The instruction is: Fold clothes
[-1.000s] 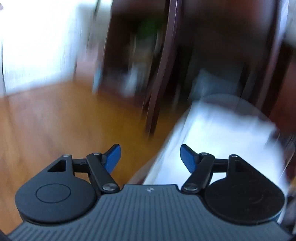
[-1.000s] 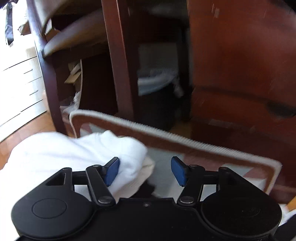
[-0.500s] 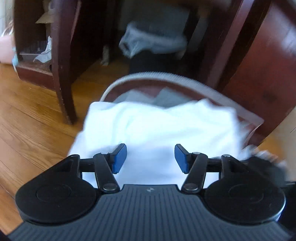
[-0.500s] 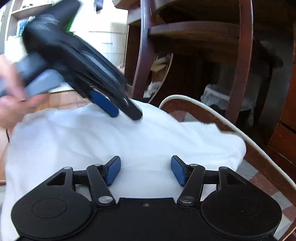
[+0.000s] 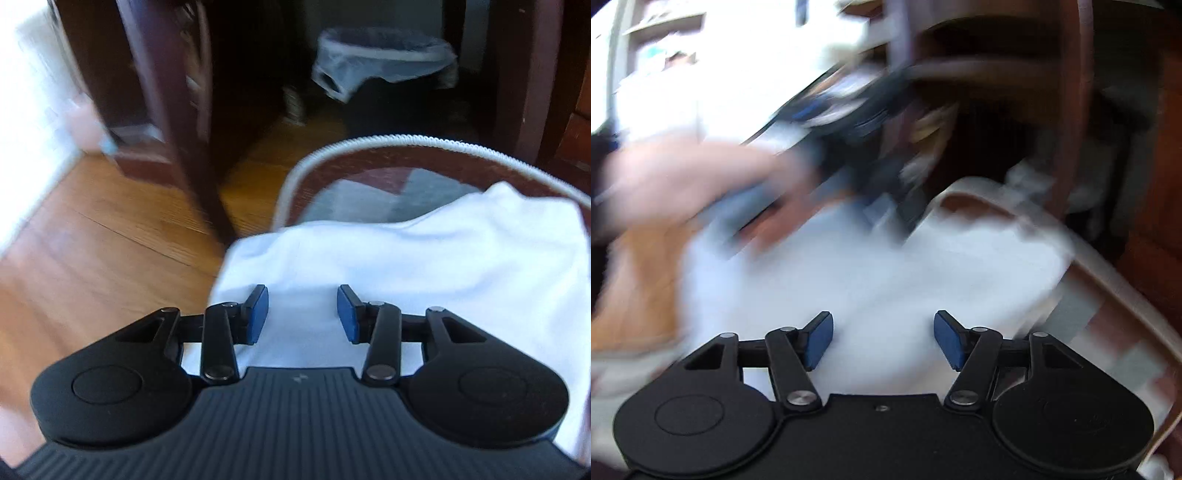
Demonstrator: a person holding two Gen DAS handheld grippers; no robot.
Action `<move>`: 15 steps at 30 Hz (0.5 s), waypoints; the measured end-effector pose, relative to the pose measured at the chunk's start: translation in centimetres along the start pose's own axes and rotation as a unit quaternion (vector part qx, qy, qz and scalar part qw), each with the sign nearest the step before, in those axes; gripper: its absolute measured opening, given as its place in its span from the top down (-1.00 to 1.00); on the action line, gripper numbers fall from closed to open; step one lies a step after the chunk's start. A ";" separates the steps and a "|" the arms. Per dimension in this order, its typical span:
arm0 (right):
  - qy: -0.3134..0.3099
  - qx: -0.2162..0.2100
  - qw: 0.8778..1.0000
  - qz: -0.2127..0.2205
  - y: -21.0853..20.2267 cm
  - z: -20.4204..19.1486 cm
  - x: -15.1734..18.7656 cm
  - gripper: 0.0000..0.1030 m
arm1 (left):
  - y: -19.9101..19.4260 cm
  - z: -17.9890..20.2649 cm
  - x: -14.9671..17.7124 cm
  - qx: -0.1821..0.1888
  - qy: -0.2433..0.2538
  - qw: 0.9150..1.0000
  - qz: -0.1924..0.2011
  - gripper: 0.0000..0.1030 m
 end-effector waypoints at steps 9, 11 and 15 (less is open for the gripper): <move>0.077 -0.042 0.995 -0.046 -4.1 -4.5 9.6 -0.30 | -9.6 -1.7 11.5 -0.008 -0.003 0.998 0.058 -0.88; 0.137 -0.032 0.989 -0.046 -4.5 -3.3 9.3 -0.33 | -9.4 -2.5 14.8 0.010 -0.053 0.998 0.022 -0.88; 0.228 -0.064 0.971 -0.043 -4.5 -1.4 9.1 -0.36 | -10.3 -3.3 20.6 0.048 -0.152 0.987 -0.033 -0.88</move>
Point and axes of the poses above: each gripper's, at about its wrist camera, not at the fingertips, and y roughly the way its jaws point, z to its right, x to its underside, the point moved 6 cm from there along y, roughly the way its jaws point, and after that the axes turned 3 degrees about -z, right-handed, at the moved point
